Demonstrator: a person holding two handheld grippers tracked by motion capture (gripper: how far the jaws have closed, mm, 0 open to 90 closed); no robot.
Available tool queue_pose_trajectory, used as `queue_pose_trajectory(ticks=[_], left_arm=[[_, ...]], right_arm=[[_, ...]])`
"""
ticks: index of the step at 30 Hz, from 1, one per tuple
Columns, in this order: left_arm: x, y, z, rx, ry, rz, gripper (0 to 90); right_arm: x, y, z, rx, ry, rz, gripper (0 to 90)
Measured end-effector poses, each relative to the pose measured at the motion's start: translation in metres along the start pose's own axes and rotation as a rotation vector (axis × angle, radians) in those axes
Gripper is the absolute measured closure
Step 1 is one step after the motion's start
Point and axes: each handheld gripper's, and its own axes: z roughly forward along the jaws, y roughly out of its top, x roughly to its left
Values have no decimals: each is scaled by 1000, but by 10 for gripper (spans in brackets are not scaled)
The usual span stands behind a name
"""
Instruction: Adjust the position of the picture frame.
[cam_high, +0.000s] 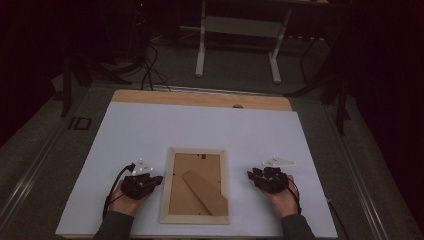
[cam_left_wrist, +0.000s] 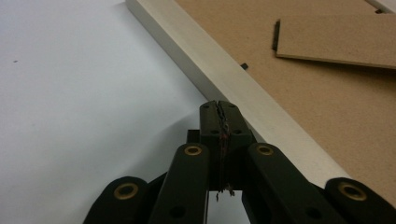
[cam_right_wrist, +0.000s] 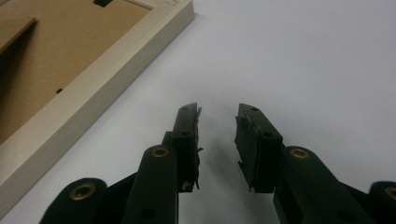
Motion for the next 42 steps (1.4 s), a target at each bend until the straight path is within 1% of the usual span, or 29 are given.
queue_pose_trajectory(ticks=[7,8,10,11,12,13,14,15,17,20,22,23,25,26,27,29,32,33,35,37,42], left_arm=[[-3,-1,3,14,-9,11,900],[-4,-1,3,20,-3,12,900],[-4,-2,4,27,-4,10,900],[-4,-2,4,27,-4,10,900],[-4,-3,4,28,-5,8,900],[-4,-3,4,28,-5,8,900],[-4,-3,4,27,-6,1,900],[-5,-3,4,27,-4,3,900],[-5,-3,3,29,-3,4,900],[-5,-3,3,31,0,2,900],[-5,-3,3,32,1,-1,900],[-6,-3,4,31,3,-1,900],[-6,-2,4,32,5,1,900],[-7,-2,5,33,6,2,900],[-8,-1,6,30,8,5,900],[-8,-1,6,35,11,11,900],[-10,0,7,33,15,5,900],[-11,1,8,32,16,8,900],[-12,1,9,31,16,4,900],[-12,2,10,32,14,7,900],[-16,5,12,38,28,11,900]], right_arm=[[5,1,1,3,22,-15,692],[8,1,1,4,35,-22,705],[10,1,1,4,41,-28,748],[10,1,1,4,41,-28,748],[13,1,0,3,58,-38,827],[13,1,0,3,58,-38,827],[14,1,0,3,60,-43,853],[16,0,1,4,69,-55,898],[18,0,1,7,77,-57,898],[26,-1,3,28,117,-76,899],[28,-2,3,34,125,-84,899],[33,-3,5,45,146,-89,900],[37,-5,6,53,167,-96,900],[37,-5,6,53,167,-96,900],[41,-6,7,66,179,-106,900],[44,-7,9,74,188,-114,900],[45,-7,10,83,197,-119,900],[45,-8,11,89,201,-120,900],[44,-8,11,91,209,-112,900],[44,-8,11,95,214,-115,900],[46,-7,12,106,224,-117,900]])
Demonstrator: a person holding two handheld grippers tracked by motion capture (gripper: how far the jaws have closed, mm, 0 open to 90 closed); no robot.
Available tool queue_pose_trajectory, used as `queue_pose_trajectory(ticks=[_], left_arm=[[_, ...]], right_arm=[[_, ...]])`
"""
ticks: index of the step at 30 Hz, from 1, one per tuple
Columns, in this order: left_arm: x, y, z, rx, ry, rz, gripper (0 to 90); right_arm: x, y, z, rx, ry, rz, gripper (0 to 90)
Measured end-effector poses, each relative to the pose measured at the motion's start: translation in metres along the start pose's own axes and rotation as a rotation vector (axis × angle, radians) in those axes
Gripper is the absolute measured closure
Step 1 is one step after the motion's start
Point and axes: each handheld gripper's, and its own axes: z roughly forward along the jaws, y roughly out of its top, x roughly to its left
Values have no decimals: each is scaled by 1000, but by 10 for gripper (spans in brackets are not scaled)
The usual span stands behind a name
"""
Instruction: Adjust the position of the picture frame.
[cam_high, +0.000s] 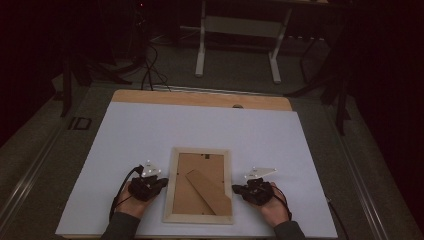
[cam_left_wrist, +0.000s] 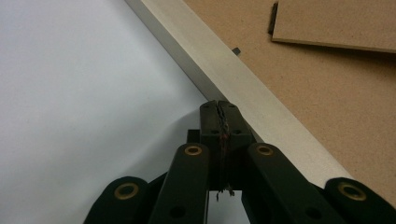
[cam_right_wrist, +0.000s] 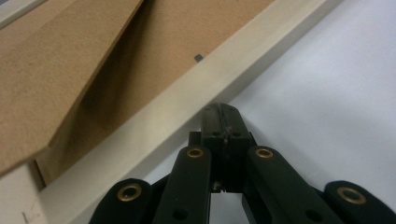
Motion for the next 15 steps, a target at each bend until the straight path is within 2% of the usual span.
queue_pose_trajectory(ticks=[3,9,15], left_arm=[[1,1,1,0,-2,-1,900],[-3,7,6,2,35,12,900],[-3,17,15,-1,35,16,900]], right_arm=[[-1,0,0,4,5,8,900],[-4,0,-1,6,8,24,900],[-9,-1,-4,5,-6,55,900]])
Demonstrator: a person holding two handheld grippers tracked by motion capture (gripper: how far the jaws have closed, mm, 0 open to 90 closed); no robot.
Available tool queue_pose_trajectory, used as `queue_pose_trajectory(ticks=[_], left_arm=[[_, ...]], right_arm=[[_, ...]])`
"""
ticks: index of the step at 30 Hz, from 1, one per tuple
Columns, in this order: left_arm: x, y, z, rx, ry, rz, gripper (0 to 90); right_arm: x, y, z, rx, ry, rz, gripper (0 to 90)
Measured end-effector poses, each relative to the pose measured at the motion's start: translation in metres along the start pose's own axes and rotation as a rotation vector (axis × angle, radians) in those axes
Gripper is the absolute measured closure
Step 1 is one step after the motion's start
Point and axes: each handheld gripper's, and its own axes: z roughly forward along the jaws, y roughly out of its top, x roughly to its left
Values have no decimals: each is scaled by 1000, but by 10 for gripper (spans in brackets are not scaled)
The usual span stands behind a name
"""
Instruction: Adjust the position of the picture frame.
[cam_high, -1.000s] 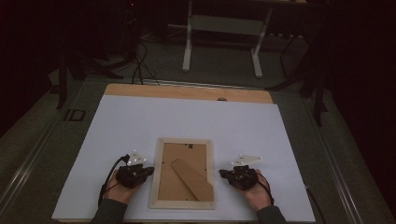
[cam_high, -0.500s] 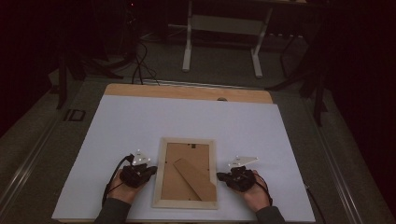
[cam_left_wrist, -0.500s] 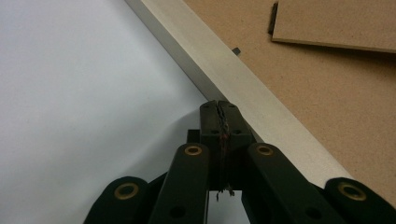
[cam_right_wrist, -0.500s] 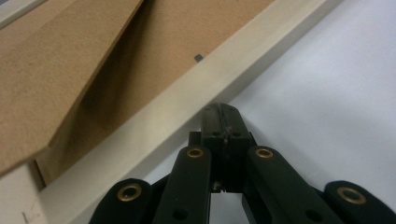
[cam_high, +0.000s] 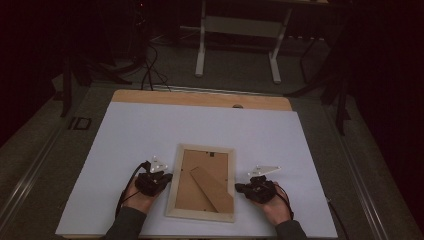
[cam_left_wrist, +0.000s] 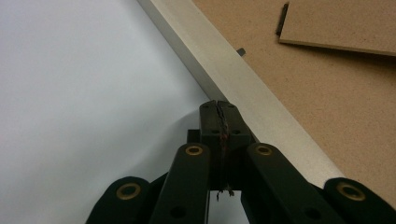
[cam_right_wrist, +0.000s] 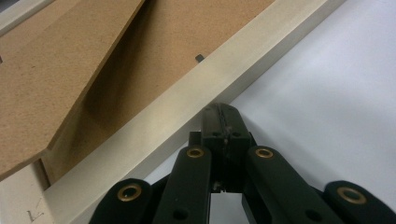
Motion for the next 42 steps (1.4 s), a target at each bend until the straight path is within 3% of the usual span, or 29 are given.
queue_pose_trajectory(ticks=[6,10,18,25,28,32,36,37,42], left_arm=[[3,6,7,-9,-26,-20,900],[2,12,11,-1,-16,-8,900],[5,30,28,-7,5,-21,900],[14,43,41,-23,-21,-58,900],[16,43,42,-23,-28,-50,900],[16,43,39,-26,-28,-60,900],[13,42,24,-55,-28,-36,900],[12,39,12,-82,-41,-29,900],[7,29,-5,-112,-75,8,900]], right_arm=[[-6,-1,-2,-10,-13,26,900],[-9,-1,-2,-13,-18,31,900],[-17,-1,-4,-24,-31,52,900],[-19,-2,-6,-27,-40,51,900],[-18,-2,-6,-25,-42,44,900],[-17,-2,-5,-25,-45,35,900],[-18,-2,-6,-25,-39,38,900],[-18,-2,-6,-25,-39,39,900],[-18,-2,-6,-26,-40,39,900]])
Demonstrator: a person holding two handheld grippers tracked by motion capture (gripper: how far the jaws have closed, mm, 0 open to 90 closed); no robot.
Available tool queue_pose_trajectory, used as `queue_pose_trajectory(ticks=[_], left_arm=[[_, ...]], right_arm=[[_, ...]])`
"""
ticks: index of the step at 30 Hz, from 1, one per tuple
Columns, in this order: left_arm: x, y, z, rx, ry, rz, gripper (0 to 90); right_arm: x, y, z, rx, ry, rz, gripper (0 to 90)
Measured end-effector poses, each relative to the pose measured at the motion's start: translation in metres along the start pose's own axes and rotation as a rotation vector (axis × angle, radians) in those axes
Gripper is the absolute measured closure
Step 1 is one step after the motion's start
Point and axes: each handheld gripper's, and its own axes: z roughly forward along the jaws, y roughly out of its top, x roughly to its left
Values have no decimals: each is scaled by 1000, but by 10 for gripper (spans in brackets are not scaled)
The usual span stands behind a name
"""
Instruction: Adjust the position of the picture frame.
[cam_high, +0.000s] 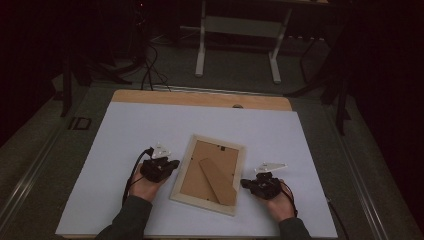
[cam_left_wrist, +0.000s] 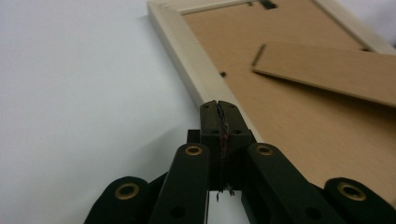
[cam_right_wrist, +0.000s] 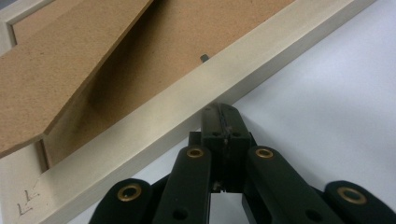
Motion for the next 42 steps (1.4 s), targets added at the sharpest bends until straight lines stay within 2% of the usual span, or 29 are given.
queue_pose_trajectory(ticks=[6,11,15,20,23,28,31,36,39,42], left_arm=[[-13,-19,-14,-13,-83,6,900],[-20,-32,-22,-10,-115,9,900],[-27,-37,-29,-22,-138,36,900],[-35,-44,-32,-11,-157,73,900],[-36,-44,-33,-12,-159,79,900],[-47,-54,-32,15,-173,125,900],[-48,-57,-32,14,-184,133,900],[-52,-61,-33,47,-168,173,900],[-52,-63,-33,57,-146,179,900],[-49,-63,-33,54,-147,172,900]], right_arm=[[-1,0,0,-3,3,3,900],[-1,0,0,-6,8,7,900],[-1,-1,0,-7,10,11,900],[-2,-1,0,-10,15,14,900],[-2,-1,0,-10,15,14,900],[-2,-1,0,-10,14,16,900],[-2,-1,0,-10,16,15,900],[-2,-1,0,-7,19,15,900],[-2,-1,0,-8,19,16,900],[-2,0,0,-8,17,14,900]])
